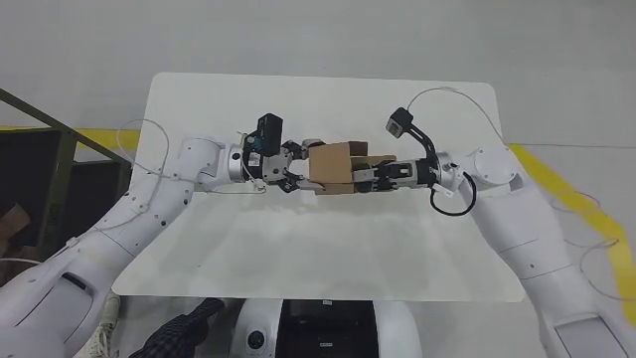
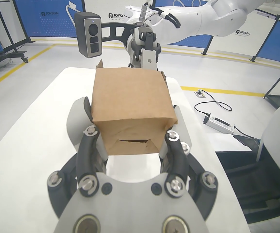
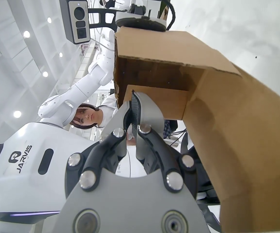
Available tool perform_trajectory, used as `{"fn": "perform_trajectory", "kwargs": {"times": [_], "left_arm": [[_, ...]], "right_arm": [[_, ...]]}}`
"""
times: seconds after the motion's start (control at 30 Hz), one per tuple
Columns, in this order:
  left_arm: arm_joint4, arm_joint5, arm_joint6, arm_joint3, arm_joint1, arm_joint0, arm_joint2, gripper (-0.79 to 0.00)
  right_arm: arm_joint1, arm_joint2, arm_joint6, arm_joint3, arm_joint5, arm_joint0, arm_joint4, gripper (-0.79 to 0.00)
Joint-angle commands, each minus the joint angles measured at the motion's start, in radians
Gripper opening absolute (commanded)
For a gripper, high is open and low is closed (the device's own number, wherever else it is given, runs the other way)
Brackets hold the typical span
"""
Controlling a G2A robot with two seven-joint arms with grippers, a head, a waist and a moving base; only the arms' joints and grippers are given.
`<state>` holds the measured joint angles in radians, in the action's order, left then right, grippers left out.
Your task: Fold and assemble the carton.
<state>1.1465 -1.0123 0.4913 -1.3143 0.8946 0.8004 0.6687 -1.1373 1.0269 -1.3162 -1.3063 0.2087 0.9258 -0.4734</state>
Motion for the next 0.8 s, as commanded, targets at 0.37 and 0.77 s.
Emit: {"fn": "perform_trajectory", "kwargs": {"times": [0.37, 0.77], "left_arm": [[0.007, 0.000, 0.024, 0.005, -0.005, -0.001, -0.001, -0.422], [0.014, 0.000, 0.024, -0.020, -0.012, 0.016, 0.003, -0.422]], "right_arm": [[0.012, 0.050, 0.015, 0.064, 0.010, -0.021, 0.017, -0.785], [0.011, 0.067, 0.087, 0.142, 0.009, -0.080, 0.033, -0.785]]}}
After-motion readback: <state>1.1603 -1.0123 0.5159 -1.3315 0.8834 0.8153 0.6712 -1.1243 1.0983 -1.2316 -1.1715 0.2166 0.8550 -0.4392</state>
